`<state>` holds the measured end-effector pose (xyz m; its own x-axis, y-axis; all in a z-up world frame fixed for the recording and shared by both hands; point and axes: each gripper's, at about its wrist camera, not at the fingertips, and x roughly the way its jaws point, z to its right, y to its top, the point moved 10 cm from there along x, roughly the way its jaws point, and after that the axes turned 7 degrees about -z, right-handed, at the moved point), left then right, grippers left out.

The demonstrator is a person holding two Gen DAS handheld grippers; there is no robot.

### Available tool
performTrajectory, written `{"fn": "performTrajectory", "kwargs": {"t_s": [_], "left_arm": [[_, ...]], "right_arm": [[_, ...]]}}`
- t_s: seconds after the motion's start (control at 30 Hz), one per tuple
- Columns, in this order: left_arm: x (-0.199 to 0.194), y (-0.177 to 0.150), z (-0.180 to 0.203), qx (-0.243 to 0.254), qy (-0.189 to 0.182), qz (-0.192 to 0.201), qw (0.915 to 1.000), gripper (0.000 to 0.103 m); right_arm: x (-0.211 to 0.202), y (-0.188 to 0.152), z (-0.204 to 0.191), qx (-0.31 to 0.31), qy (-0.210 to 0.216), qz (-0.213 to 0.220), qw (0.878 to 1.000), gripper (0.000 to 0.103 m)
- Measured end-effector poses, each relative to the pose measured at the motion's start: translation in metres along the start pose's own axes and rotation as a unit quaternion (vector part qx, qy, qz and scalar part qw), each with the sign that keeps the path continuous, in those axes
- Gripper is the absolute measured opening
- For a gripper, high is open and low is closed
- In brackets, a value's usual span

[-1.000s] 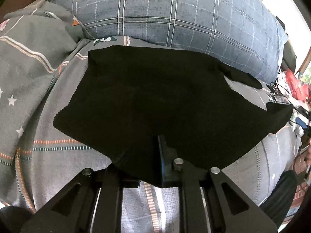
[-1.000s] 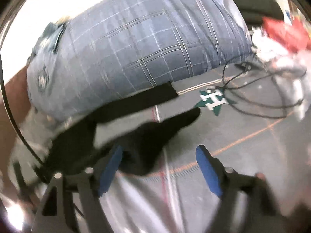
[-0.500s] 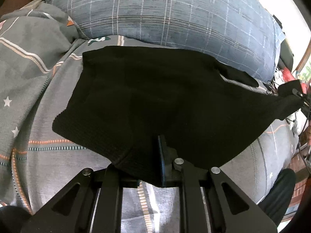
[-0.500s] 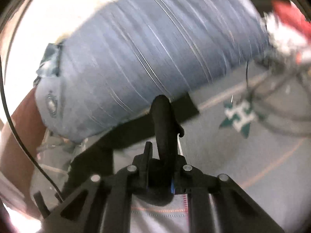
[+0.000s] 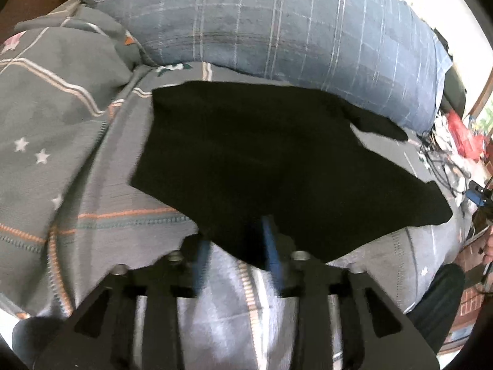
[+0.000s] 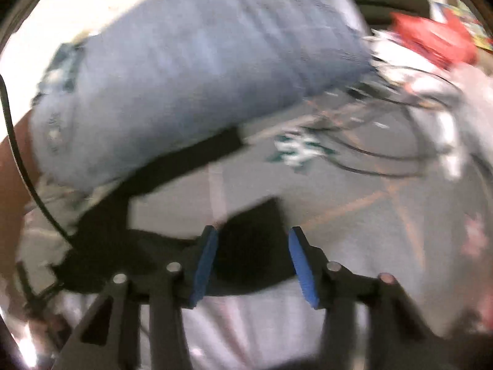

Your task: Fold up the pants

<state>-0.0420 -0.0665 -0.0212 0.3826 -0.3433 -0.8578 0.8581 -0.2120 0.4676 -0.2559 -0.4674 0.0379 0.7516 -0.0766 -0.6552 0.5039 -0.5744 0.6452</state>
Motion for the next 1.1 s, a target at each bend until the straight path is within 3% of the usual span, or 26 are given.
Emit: {"fn": "performTrajectory", "kwargs": {"t_s": [0.07, 0.13, 0.27, 0.37, 0.43, 0.5, 0.6, 0.67, 0.77, 0.83, 0.87, 0.9, 1.0, 1.1], "left_arm": [[-0.004, -0.002, -0.009, -0.015, 0.006, 0.004, 0.9999, 0.076], [-0.002, -0.003, -0.022, -0.038, 0.012, 0.007, 0.9992, 0.077], [0.012, 0.003, -0.048, -0.085, 0.026, 0.003, 0.9961, 0.079], [0.033, 0.0, -0.052, -0.098, 0.026, -0.031, 0.9944, 0.079], [0.036, 0.001, -0.049, -0.09, 0.033, -0.023, 0.9951, 0.08], [0.039, 0.002, -0.044, -0.072, 0.039, -0.016, 0.9965, 0.08], [0.04, 0.004, -0.039, -0.057, 0.047, -0.011, 0.9972, 0.08], [0.041, 0.004, -0.039, -0.051, 0.053, -0.012, 0.9973, 0.08], [0.041, 0.004, -0.041, -0.052, 0.056, -0.017, 0.997, 0.08], [0.041, 0.004, -0.04, -0.052, 0.057, -0.019, 0.9968, 0.08], [0.041, 0.004, -0.04, -0.051, 0.059, -0.019, 0.9967, 0.08], [0.041, 0.004, -0.039, -0.049, 0.063, -0.019, 0.9966, 0.08], [0.042, 0.003, -0.038, -0.046, 0.069, -0.017, 0.9964, 0.08], [0.042, 0.002, -0.038, -0.043, 0.069, -0.013, 0.9966, 0.08]], "right_arm": [[0.013, -0.004, -0.042, -0.047, 0.052, -0.005, 0.998, 0.058], [0.029, -0.015, -0.082, -0.092, 0.089, -0.015, 0.992, 0.058], [0.054, -0.02, -0.104, -0.131, 0.047, -0.016, 0.99, 0.058], [0.061, -0.014, -0.071, -0.111, -0.009, -0.013, 0.994, 0.058], [0.055, -0.006, -0.034, -0.085, -0.055, -0.001, 0.995, 0.06], [0.05, 0.006, 0.011, -0.051, -0.1, 0.003, 0.994, 0.074], [0.061, 0.015, 0.068, -0.029, -0.146, -0.033, 0.988, 0.078], [0.079, 0.015, 0.083, -0.04, -0.152, -0.058, 0.986, 0.078], [0.106, 0.009, 0.08, -0.047, -0.103, -0.087, 0.99, 0.075], [0.118, 0.003, 0.066, -0.08, -0.089, -0.102, 0.988, 0.056], [0.119, 0.003, 0.062, -0.106, -0.109, -0.096, 0.984, 0.018], [0.118, 0.004, 0.058, -0.12, -0.12, -0.094, 0.981, 0.006], [0.095, 0.017, 0.055, -0.117, -0.131, -0.056, 0.983, 0.006], [0.078, 0.026, 0.072, -0.075, -0.138, -0.029, 0.987, 0.006]]}}
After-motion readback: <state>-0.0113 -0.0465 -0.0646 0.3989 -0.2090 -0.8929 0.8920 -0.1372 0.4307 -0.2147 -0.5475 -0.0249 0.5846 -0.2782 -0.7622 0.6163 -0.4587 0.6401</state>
